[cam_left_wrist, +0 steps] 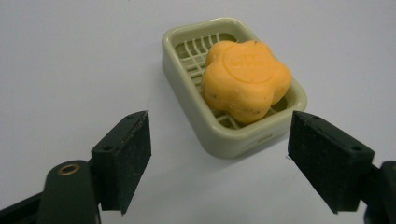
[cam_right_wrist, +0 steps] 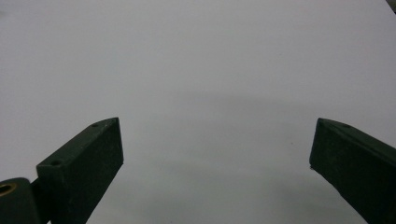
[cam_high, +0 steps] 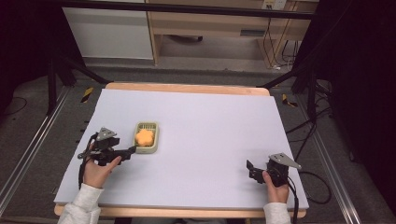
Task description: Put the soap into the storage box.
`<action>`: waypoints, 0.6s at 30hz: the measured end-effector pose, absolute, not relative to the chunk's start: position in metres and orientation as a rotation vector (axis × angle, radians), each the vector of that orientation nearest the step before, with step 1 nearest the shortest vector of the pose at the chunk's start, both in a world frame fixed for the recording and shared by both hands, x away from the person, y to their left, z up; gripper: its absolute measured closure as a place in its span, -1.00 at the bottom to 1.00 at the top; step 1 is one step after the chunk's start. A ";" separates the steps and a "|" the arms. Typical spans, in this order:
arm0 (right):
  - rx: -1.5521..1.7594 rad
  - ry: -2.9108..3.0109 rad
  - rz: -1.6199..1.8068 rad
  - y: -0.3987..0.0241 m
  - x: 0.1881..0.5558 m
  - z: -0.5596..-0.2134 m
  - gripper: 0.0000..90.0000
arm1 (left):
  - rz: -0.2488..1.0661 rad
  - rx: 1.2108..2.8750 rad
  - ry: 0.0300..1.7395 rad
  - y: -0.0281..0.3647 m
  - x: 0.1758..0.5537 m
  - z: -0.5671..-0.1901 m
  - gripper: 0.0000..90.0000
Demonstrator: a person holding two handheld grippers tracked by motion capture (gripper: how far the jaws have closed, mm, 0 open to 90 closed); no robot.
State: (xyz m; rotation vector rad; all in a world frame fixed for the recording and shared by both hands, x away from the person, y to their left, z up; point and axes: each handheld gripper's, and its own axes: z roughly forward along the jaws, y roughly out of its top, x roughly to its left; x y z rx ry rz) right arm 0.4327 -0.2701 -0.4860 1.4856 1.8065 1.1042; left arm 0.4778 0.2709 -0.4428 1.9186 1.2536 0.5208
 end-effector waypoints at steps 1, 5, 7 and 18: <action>1.486 1.807 1.105 -0.270 0.433 -0.486 -0.93 | 0.526 1.916 1.255 0.273 0.475 -0.444 -0.54; 1.484 1.808 1.106 -0.270 0.433 -0.486 -0.93 | 0.561 1.888 1.269 0.282 0.465 -0.448 -0.55; 1.488 1.807 1.108 -0.270 0.433 -0.486 -0.93 | 0.556 1.889 1.285 0.289 0.458 -0.454 -0.55; 1.501 1.811 1.116 -0.271 0.433 -0.486 -0.93 | 0.570 1.906 1.331 0.304 0.446 -0.466 -0.56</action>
